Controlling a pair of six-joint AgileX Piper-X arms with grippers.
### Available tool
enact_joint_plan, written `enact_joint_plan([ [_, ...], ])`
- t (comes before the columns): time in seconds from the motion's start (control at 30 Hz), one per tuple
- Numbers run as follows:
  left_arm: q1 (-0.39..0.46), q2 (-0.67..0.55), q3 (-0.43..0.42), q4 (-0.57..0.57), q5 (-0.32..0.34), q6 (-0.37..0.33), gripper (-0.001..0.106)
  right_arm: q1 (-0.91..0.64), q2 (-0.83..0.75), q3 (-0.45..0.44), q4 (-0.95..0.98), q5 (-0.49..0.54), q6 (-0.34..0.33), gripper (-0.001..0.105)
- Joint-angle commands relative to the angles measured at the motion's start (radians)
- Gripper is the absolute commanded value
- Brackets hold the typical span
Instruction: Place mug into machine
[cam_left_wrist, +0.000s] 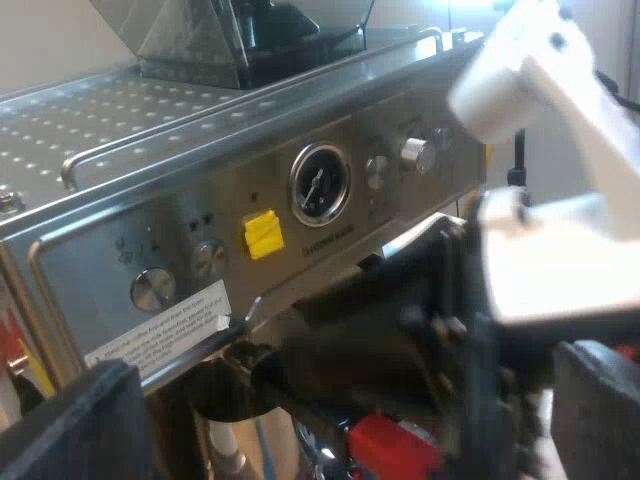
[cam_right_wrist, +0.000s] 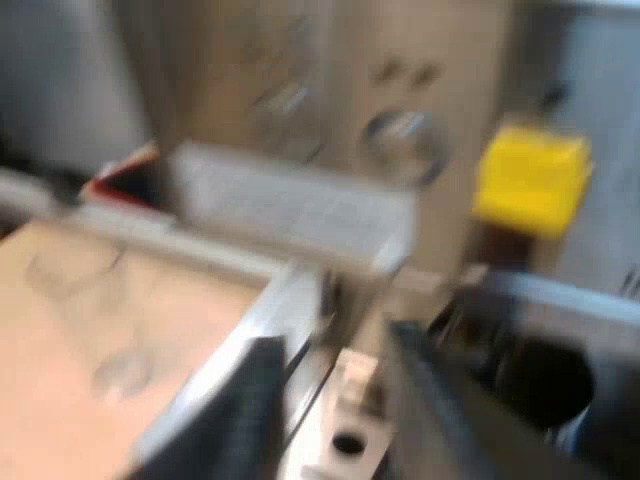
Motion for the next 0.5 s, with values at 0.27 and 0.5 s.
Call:
enact_joint_plan([
  [0.27,0.000,0.021,-0.128,0.149,-0.033,-0.146,0.082,0.034,-0.160,-0.012,0.202,-0.026,0.020,0.064],
  [0.5,0.000,0.171,-0.226,0.148,-0.048,-0.172,0.082,0.020,-0.332,-0.012,0.354,-0.060,0.020,0.067],
])
